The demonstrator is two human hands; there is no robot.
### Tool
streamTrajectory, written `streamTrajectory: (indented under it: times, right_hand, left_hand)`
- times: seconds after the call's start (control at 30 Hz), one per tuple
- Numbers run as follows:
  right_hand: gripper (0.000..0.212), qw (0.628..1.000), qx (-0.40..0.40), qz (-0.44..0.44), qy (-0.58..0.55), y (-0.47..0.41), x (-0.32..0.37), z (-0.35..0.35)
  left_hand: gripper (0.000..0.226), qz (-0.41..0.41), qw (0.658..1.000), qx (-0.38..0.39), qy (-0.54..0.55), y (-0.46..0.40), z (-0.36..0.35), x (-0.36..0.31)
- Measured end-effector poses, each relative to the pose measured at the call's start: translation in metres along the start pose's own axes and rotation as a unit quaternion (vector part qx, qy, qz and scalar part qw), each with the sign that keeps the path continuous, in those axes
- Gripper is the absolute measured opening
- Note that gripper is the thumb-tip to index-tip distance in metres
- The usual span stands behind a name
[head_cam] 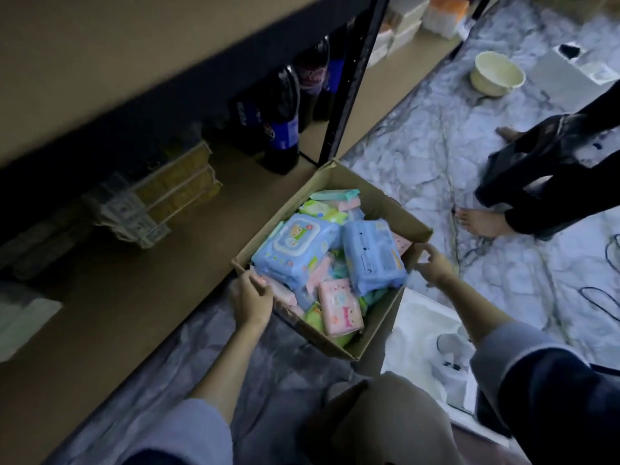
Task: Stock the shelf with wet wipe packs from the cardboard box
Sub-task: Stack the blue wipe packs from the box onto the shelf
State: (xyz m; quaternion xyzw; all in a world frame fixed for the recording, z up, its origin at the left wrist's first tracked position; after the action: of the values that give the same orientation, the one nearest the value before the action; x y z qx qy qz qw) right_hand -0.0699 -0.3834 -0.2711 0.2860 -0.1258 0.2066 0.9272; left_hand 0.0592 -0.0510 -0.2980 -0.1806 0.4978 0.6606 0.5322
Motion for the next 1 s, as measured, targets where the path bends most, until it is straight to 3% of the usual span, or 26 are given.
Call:
streamTrajectory:
  times: [0.13, 0.27, 0.37, 0.63, 0.8, 0.9, 1.0]
  right_hand:
    - [0.054, 0.988, 0.037, -0.045, -0.141, -0.028, -0.023, -0.030]
    - [0.074, 0.966, 0.045, -0.042, -0.251, -0.035, -0.033, -0.036]
    - [0.083, 0.961, 0.049, -0.022, -0.271, -0.031, -0.034, -0.033]
    - [0.093, 0.978, 0.055, 0.011, -0.203, 0.007, -0.041, -0.059]
    - [0.097, 0.992, 0.074, 0.042, -0.092, 0.052, -0.044, -0.090]
    - [0.102, 0.988, 0.127, 0.082, -0.013, 0.071, -0.032, -0.088]
    - [0.070, 0.958, 0.155, 0.147, 0.190, 0.072, -0.007, -0.063]
  left_hand:
    - [0.065, -0.005, 0.999, -0.002, 0.045, -0.006, -0.026, 0.018]
    - [0.074, -0.025, 0.994, -0.033, 0.100, -0.007, -0.030, 0.030]
    - [0.078, -0.032, 0.991, -0.037, 0.128, -0.003, -0.023, 0.031]
    - [0.078, -0.013, 0.991, -0.034, 0.125, 0.016, 0.018, 0.052]
    - [0.075, 0.001, 0.985, -0.049, 0.168, 0.034, 0.062, 0.081]
    - [0.073, 0.012, 0.986, -0.081, 0.143, 0.045, 0.083, 0.101]
    - [0.075, 0.012, 0.986, -0.077, 0.149, 0.048, 0.089, 0.107]
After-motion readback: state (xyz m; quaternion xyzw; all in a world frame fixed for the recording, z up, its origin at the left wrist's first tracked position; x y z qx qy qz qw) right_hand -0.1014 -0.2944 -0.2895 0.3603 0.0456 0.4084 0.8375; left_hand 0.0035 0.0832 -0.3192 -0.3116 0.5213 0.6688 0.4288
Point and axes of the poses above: each hand's wrist, its own y-axis away from the middle knuckle, its own z-axis out of the back of the hand, x = y × z, the point moved 4 cm from there along -y, towards the middle knuckle, and after that the axes turned 6 degrees about y, right-handed, at the moved point
